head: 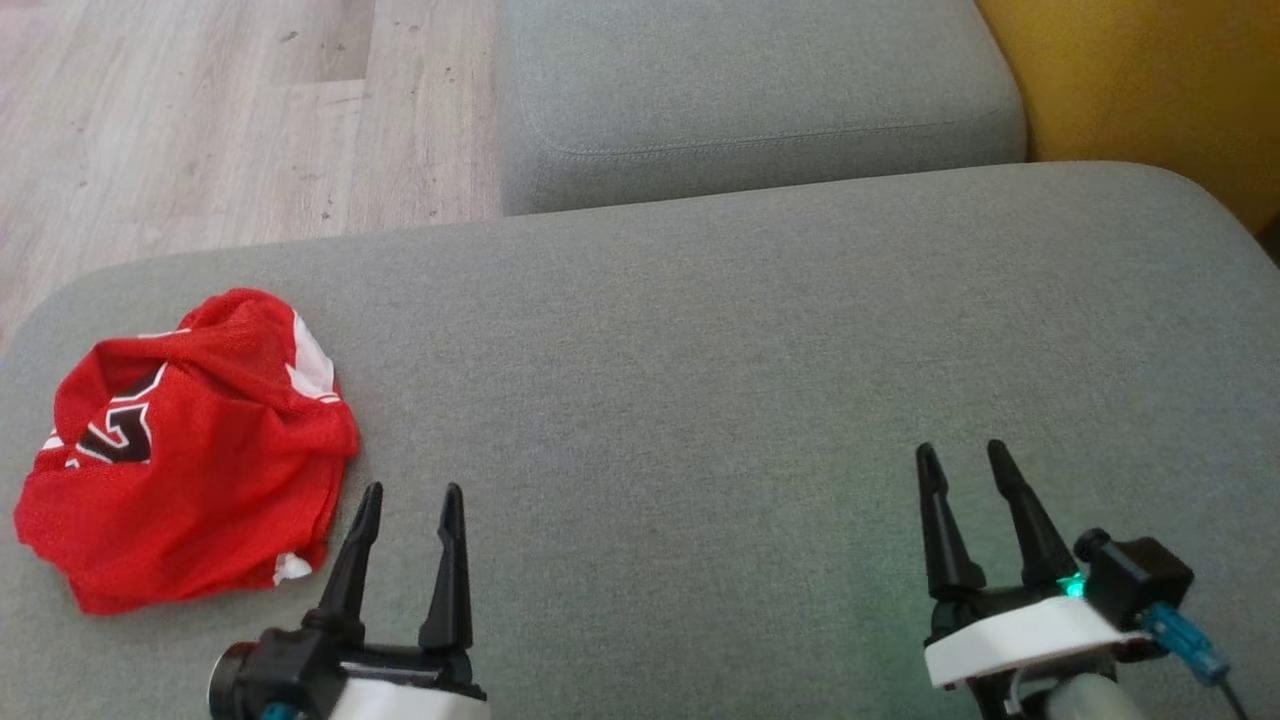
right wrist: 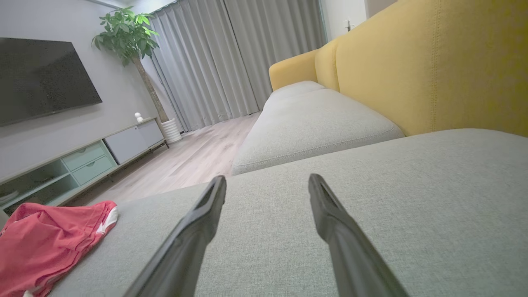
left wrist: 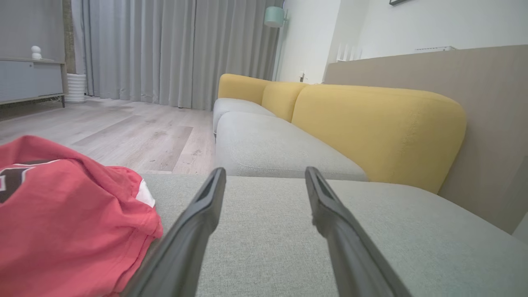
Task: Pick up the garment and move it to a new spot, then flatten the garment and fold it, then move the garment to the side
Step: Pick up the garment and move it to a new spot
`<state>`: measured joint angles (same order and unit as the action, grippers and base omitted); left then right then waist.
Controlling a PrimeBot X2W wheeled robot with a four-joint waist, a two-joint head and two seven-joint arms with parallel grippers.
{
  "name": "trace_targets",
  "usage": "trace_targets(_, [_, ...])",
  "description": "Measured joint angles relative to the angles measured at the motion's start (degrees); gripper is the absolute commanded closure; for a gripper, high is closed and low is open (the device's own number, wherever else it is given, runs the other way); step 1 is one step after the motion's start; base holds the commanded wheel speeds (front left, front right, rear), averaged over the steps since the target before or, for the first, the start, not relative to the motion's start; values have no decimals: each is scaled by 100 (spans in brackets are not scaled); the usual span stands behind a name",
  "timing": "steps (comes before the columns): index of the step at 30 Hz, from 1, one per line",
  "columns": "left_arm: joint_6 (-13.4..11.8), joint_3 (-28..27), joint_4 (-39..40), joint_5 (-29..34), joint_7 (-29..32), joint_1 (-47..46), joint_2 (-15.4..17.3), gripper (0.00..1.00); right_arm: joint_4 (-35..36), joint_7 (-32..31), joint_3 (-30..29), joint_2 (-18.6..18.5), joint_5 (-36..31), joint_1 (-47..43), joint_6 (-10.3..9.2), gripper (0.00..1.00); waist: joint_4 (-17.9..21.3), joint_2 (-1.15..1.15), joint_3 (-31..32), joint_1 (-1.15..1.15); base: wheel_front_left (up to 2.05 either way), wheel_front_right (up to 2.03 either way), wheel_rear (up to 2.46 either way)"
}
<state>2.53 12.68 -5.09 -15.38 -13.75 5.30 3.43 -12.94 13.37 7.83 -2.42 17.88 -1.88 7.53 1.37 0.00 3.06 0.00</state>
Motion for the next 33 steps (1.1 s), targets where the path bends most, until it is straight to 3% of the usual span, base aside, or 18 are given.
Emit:
trace_targets(4, [57, -7, -26, 300, -63, 0, -21, 0, -62, 93, 84, 0, -200, 3, 0, 0, 10, 0, 25, 0, 0, 0, 0])
trace_targets(16, [-23, -9, -45, 272, -69, -1, -25, 0, -70, 94, 91, -1, -309, 4, 0, 0, -209, 0, 81, 0, 0, 0, 0])
trace_targets(33, [-43, -514, -154, 393, -69, 120, -32, 0, -26, 100, 425, -3, -64, -30, 0, 0, -1344, 0, 269, 0, 0, 0, 0])
